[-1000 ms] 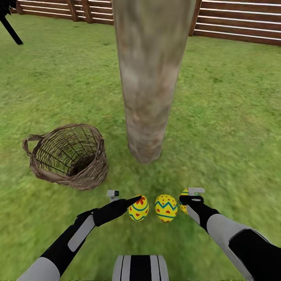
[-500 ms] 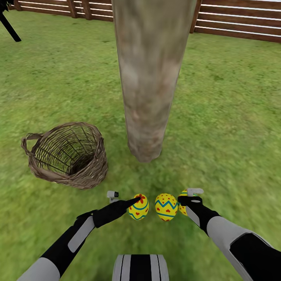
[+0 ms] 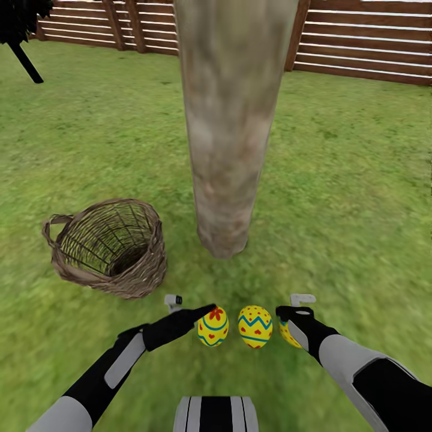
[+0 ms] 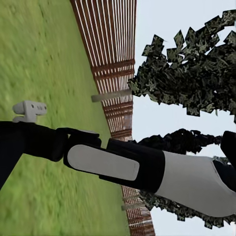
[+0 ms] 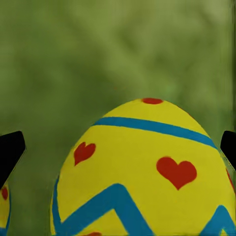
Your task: Take the three Easter eggs out of the wicker basket on the lawn in the garden, then place them on the lawn next to a single tree (choose any tree) so that all three eggs are next to the same tree and none are left in the basket.
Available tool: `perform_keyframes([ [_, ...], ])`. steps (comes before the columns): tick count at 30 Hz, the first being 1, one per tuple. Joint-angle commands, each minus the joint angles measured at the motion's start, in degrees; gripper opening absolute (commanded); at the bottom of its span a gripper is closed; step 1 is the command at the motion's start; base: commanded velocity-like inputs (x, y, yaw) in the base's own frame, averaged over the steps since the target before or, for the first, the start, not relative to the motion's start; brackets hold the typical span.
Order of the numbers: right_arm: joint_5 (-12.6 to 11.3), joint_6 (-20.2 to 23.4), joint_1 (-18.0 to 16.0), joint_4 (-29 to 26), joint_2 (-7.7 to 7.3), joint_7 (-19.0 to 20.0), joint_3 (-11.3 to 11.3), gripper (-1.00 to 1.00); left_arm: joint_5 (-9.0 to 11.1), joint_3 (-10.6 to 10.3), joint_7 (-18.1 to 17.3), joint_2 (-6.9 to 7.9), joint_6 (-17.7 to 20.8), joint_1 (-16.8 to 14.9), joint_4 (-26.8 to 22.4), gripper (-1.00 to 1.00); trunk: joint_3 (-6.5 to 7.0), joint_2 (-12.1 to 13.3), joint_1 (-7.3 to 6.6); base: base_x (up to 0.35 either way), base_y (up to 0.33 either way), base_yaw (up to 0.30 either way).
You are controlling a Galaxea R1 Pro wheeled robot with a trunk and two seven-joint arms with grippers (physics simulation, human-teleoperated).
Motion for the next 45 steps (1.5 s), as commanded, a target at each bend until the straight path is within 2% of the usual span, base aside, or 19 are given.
perform_keyframes([
  [1,-0.32,0.39,0.01,-0.17,-0.04,-0.33,0.48,1.0,0.59,-0.19,0.02,0.06,0.53,-0.04,0.0,1.0,0.19,0.0,-0.03,0.0,0.0,0.0],
  [9,-0.32,0.39,0.01,-0.17,-0.03,-0.33,0.53,1.0,0.59,-0.18,0.02,0.09,0.47,-0.04,0.0,1.0,1.97,0.11,-0.24,0.0,0.0,0.0],
  [15,-0.4,0.39,0.01,-0.17,-0.05,-0.12,0.48,1.0,0.43,-0.16,0.13,-0.75,0.56,-0.04,0.06,1.0,3.3,0.19,-0.39,0.0,0.0,0.0],
  [25,-0.51,0.89,0.01,-0.38,-0.14,0.3,0.39,1.0,0.44,0.33,0.21,-0.35,1.3,-0.04,-0.5,1.0,5.51,0.32,-0.65,0.0,0.0,0.0],
  [27,-0.56,1.29,0.01,-0.55,-0.13,0.41,0.39,1.0,0.48,0.45,0.2,-0.18,1.38,-0.05,-0.47,1.0,5.95,0.35,-0.7,0.0,0.0,0.0],
  [30,-0.89,4.94,0.01,-1.85,-0.29,0.75,0.15,1.0,0.58,0.65,0.19,0.28,1.49,-0.08,-0.62,1.0,6.62,0.39,-0.78,0.0,0.0,0.0],
  [31,-1.89,7.28,0.01,-3.92,-0.68,0.79,0.02,1.0,0.59,0.67,0.19,0.46,1.51,-0.1,-0.71,1.0,6.84,0.4,-0.81,-0.025,0.0,0.0],
  [37,-6.58,14.6,0.01,-8.96,-2.98,0.81,0.03,1.0,0.47,0.68,0.31,0.27,1.53,-0.12,-0.6,1.0,8.17,0.48,-0.96,-0.212,0.0,0.0],
  [39,-7.69,19.34,0.01,-11.29,-4.59,0.81,0.04,1.0,0.44,0.68,0.33,0.41,1.53,-0.13,-0.5,1.0,8.61,0.51,-1.01,-0.135,0.0,0.0],
  [43,-8.62,23.5,0.01,-14.01,-6.51,1.21,-0.3,1.0,0.39,0.71,0.36,0.48,1.53,-0.13,-0.45,1.0,9.5,0.56,-1.12,-0.025,0.0,0.0],
  [45,-9.24,25.17,0.01,-15.18,-7.63,4.49,-0.43,1.0,0.38,0.69,0.42,0.19,1.6,-0.13,-0.42,1.0,9.94,0.59,-1.17,-0.006,0.0,0.0],
])
